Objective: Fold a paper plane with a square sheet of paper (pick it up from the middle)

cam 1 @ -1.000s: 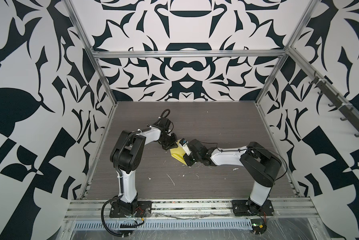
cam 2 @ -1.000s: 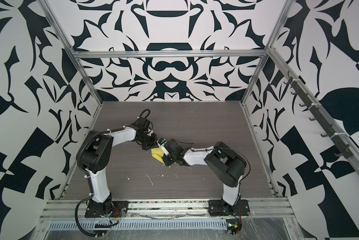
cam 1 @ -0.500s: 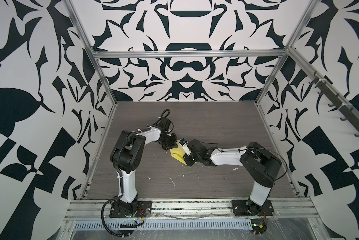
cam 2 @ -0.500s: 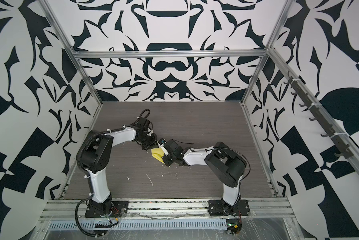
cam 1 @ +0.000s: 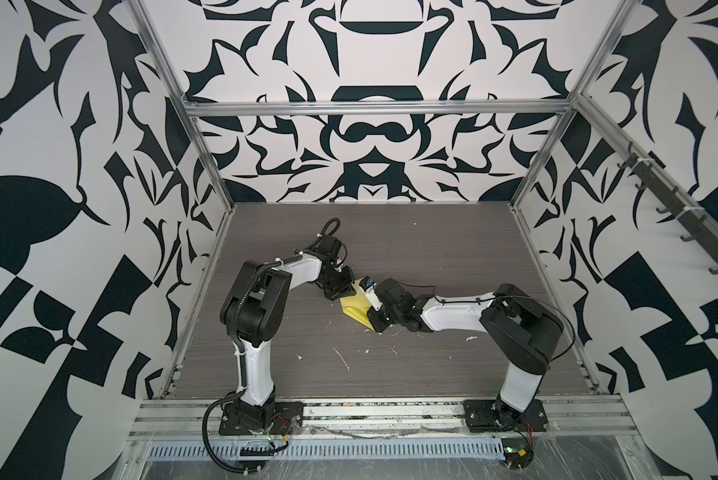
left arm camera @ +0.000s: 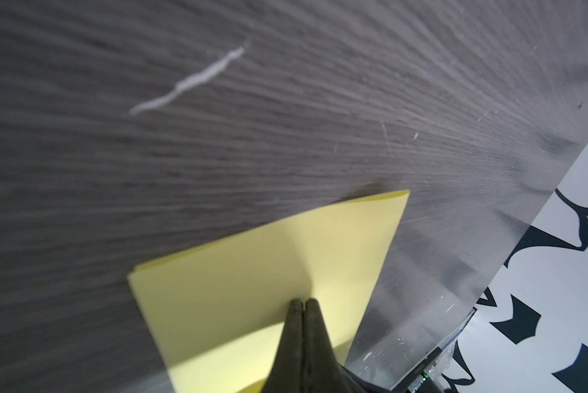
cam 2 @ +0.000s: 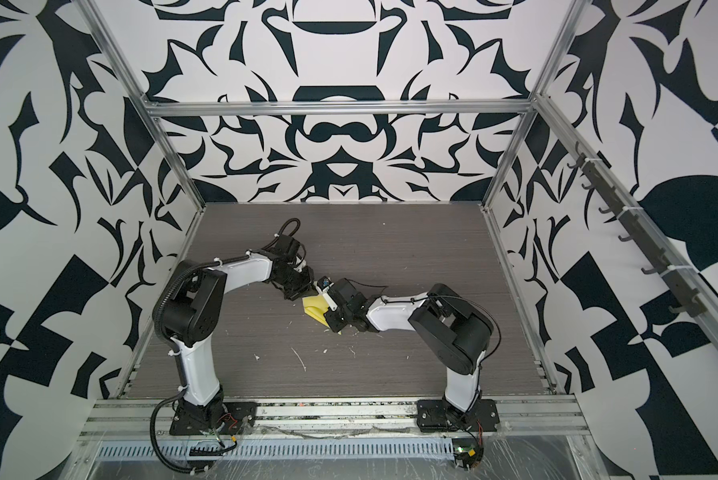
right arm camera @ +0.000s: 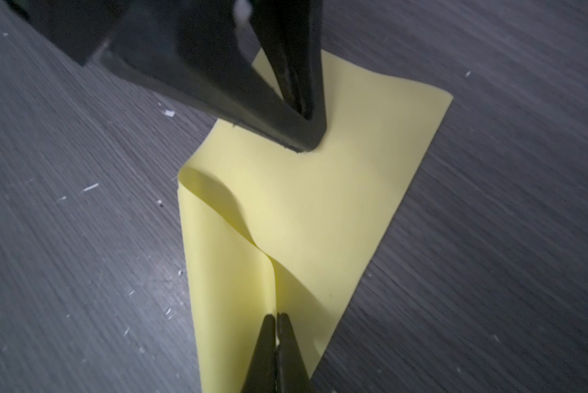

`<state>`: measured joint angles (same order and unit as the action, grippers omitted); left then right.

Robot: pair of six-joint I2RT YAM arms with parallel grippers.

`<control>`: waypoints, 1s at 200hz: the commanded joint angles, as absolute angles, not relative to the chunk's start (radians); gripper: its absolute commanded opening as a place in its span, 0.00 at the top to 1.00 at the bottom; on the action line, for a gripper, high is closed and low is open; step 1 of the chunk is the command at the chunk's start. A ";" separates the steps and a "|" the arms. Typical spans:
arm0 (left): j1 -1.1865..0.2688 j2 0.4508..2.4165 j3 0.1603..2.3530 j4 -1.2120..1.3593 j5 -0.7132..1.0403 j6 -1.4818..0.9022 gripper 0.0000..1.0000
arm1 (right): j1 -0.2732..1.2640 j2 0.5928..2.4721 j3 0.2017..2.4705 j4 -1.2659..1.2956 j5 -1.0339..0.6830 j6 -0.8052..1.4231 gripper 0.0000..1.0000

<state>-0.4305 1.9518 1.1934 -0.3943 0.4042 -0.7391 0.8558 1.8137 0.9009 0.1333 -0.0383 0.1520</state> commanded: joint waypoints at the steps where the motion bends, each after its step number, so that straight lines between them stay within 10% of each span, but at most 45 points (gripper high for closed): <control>1: -0.436 2.013 1.181 -0.448 0.351 -0.730 1.00 | 0.848 1.778 0.908 0.137 0.005 0.162 1.00; 200: -0.437 2.018 1.181 -0.447 0.348 -0.732 1.00 | 0.847 1.806 0.926 0.114 -0.019 0.168 1.00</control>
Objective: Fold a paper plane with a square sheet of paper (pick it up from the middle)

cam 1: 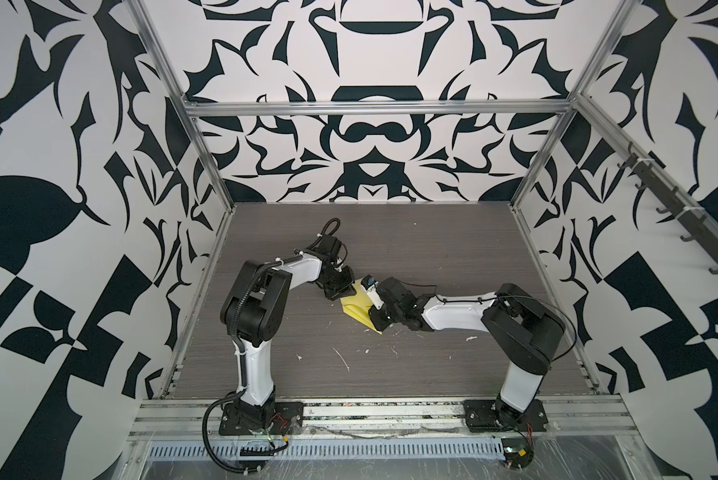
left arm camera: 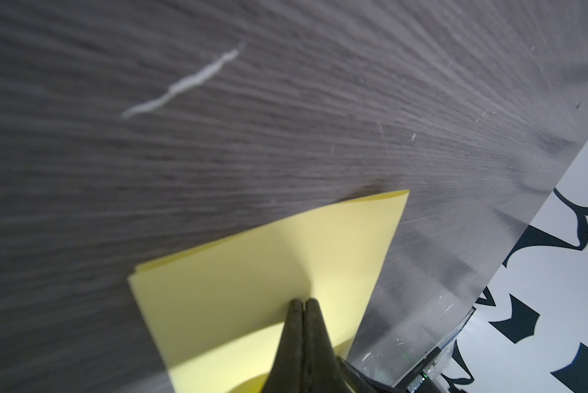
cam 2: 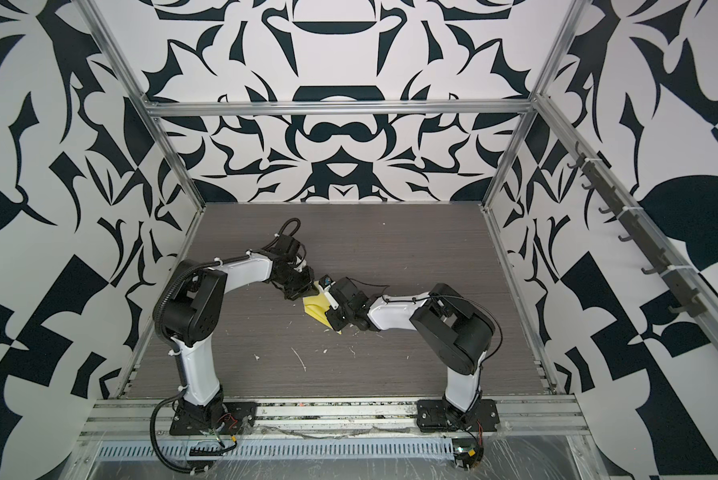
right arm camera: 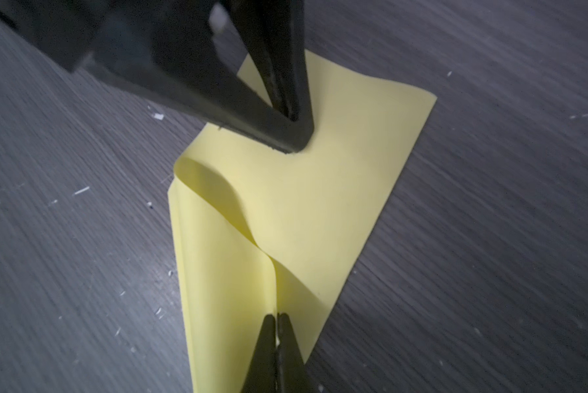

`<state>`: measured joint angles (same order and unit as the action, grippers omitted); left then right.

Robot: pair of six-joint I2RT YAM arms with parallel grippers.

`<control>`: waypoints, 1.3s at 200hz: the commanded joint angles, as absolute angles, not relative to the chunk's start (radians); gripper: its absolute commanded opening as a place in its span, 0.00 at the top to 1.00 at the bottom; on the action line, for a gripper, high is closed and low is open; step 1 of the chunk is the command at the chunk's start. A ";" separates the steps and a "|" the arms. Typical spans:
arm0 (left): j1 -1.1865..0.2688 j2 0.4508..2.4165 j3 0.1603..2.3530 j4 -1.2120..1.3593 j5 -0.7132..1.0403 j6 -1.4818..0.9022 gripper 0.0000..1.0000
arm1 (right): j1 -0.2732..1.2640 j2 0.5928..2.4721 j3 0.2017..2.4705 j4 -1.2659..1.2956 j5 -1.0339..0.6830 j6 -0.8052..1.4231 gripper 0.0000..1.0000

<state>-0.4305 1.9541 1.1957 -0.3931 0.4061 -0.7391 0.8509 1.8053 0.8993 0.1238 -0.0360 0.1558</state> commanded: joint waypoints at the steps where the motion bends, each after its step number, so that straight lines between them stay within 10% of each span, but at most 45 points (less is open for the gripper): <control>1: -0.436 2.018 1.180 -0.448 0.348 -0.732 1.00 | 0.848 1.806 0.926 0.113 -0.019 0.169 1.00; 151: -0.366 1.717 1.051 -0.277 0.404 -0.906 0.84 | 0.848 1.833 0.928 0.081 -0.036 0.196 1.00; 260: -0.515 1.591 0.747 0.074 0.428 -1.129 0.97 | 0.848 1.855 0.959 0.045 -0.072 0.202 1.00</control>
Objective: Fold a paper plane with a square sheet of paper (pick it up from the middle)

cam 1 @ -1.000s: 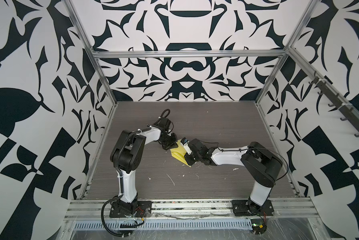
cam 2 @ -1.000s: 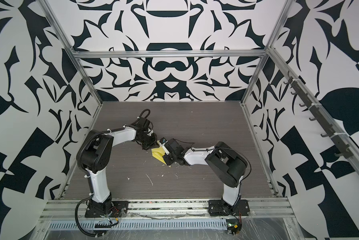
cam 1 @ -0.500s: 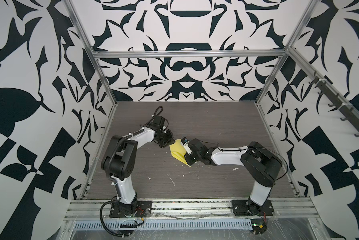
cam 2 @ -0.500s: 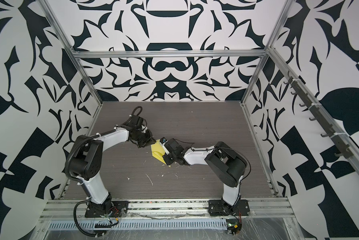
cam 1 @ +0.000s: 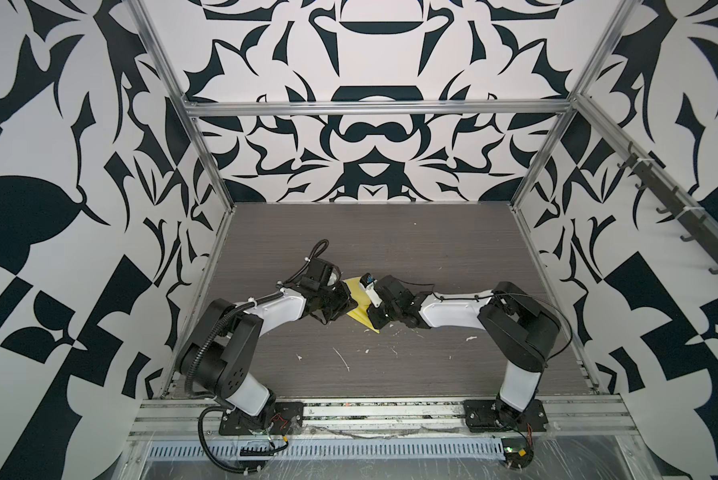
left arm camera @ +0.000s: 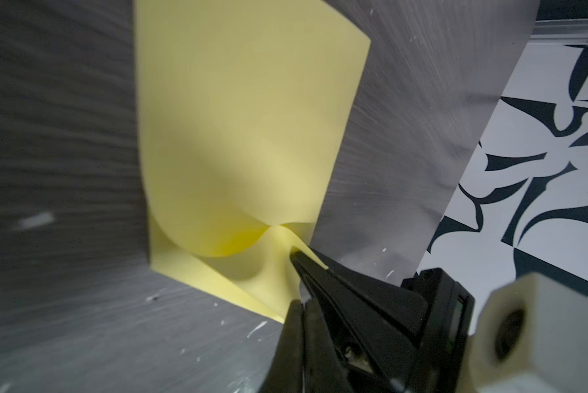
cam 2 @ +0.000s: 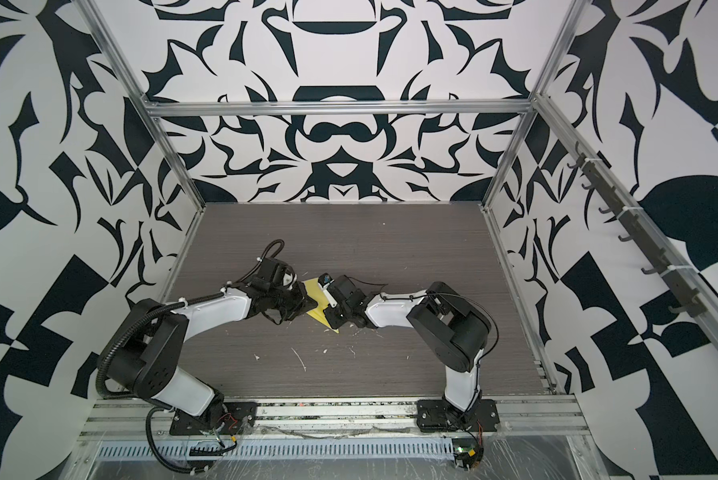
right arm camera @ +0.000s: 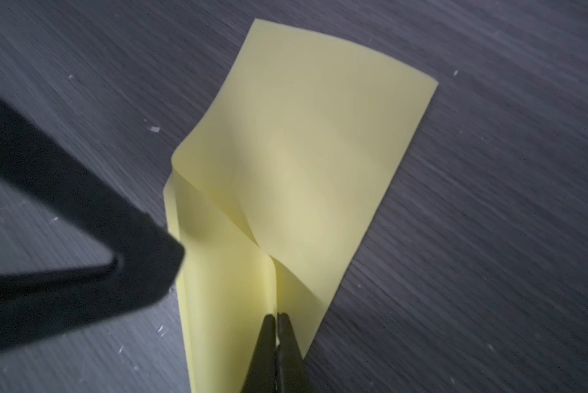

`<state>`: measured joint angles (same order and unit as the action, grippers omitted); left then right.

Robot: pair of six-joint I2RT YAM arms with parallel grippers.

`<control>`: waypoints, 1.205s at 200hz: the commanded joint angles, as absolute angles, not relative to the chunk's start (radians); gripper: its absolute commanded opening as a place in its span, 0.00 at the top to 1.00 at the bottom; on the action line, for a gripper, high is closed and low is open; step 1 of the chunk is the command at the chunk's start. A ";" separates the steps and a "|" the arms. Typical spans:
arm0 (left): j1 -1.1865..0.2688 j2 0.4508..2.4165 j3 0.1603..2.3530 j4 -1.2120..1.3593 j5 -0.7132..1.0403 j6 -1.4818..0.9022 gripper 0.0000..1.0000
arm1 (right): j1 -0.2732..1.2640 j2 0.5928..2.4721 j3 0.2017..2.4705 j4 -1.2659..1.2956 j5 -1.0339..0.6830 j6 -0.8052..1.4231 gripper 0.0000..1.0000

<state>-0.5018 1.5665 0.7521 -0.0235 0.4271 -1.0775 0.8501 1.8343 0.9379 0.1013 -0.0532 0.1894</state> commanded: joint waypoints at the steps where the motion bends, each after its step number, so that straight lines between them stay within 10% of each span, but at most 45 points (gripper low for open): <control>1: -0.516 1.593 0.747 0.075 0.430 -1.130 0.97 | 0.848 1.855 0.959 0.044 -0.072 0.201 1.00; 241: -0.539 1.704 0.695 0.030 0.360 -1.029 0.99 | 0.842 1.875 0.988 -0.005 -0.068 0.202 1.00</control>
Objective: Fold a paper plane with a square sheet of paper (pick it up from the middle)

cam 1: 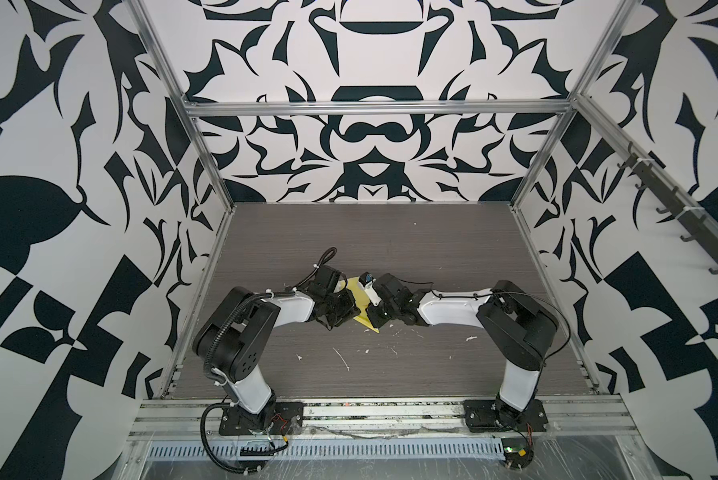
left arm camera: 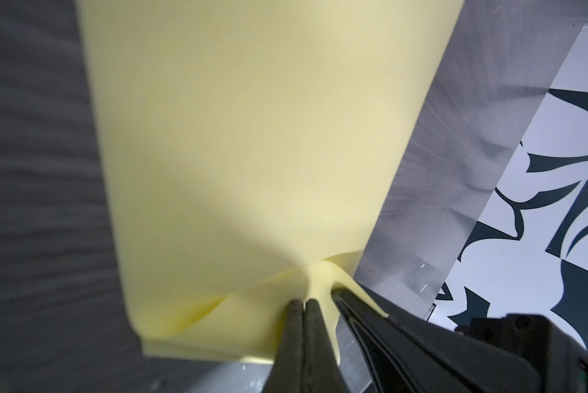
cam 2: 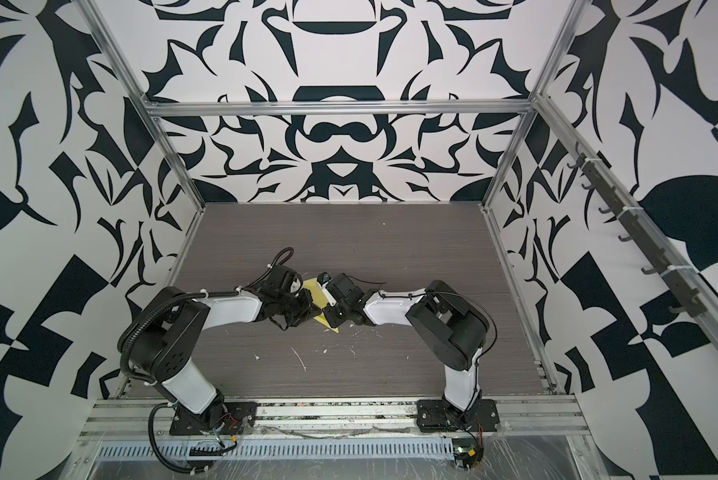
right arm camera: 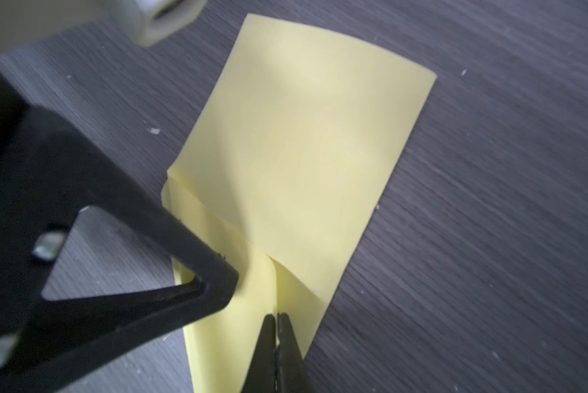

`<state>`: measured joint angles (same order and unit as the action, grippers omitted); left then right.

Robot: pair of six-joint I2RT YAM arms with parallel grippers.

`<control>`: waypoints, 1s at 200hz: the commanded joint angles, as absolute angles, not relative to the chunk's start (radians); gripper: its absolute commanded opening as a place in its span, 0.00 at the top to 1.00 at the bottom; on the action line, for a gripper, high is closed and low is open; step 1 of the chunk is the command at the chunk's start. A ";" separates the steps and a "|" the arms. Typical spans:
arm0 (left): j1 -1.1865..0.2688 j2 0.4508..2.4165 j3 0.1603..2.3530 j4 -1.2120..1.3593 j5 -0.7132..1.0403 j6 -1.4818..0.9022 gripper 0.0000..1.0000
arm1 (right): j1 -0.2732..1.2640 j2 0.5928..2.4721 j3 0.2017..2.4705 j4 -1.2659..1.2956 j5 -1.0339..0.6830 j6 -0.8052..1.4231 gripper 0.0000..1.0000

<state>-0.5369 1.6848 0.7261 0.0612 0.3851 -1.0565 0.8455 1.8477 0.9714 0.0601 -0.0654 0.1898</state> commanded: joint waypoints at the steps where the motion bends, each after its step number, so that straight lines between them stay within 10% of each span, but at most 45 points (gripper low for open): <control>1: -0.539 1.704 0.694 0.030 0.360 -1.028 0.99 | 0.842 1.876 0.988 -0.005 -0.068 0.202 1.00; 200: -0.538 1.615 0.690 -0.048 0.326 -0.971 0.94 | 0.840 1.904 1.022 -0.041 -0.084 0.210 1.00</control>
